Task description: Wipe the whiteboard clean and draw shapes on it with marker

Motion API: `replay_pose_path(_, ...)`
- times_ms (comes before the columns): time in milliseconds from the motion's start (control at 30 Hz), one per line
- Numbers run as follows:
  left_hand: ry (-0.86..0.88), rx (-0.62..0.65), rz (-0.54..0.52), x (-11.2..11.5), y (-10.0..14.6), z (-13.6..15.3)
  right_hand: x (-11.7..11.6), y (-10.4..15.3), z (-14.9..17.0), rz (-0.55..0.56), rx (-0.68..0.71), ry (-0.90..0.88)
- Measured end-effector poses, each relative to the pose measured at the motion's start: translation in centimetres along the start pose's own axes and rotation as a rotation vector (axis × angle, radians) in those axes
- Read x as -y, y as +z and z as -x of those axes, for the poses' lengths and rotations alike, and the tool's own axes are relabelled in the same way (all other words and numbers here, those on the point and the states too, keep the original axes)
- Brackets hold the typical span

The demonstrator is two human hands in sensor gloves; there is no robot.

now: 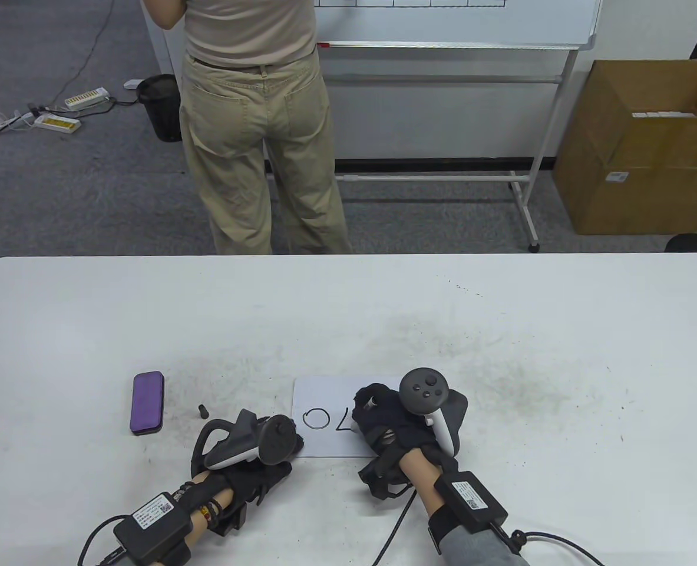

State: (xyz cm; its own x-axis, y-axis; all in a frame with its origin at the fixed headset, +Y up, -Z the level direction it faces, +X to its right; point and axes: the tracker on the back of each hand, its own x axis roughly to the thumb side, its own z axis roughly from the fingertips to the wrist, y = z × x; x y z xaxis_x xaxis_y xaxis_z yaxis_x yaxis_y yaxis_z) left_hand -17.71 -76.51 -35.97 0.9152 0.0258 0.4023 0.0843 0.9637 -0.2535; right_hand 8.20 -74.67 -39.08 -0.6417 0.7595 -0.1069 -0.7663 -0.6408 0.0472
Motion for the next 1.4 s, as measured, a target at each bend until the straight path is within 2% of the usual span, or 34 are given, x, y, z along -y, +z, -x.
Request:
replay_pose_path(267, -0.005, -0.001, -0.005, 0.0, 0.0, -0.1, 0.4, 0.0, 0.4, 0.010, -0.007, -0.010)
replay_pose_path(767, -0.006, 0.000, -0.004, 0.0, 0.0, -0.1, -1.2, -2.1, -1.1, 0.037, 0.014, -0.019)
replay_pose_path(867, -0.010, 0.000, -0.004, 0.0, 0.0, -0.1, -0.9, -2.0, -1.2, 0.033, 0.026, -0.024)
replay_pose_path(1100, -0.021, -0.001, -0.002, 0.0, 0.0, -0.3, 1.9, -1.3, -0.6, 0.095, 0.062, -0.002)
replay_pose_path(1400, -0.030, -0.003, -0.003, 0.0, 0.0, -0.3, 2.0, -1.2, 0.1, 0.095, 0.045, 0.026)
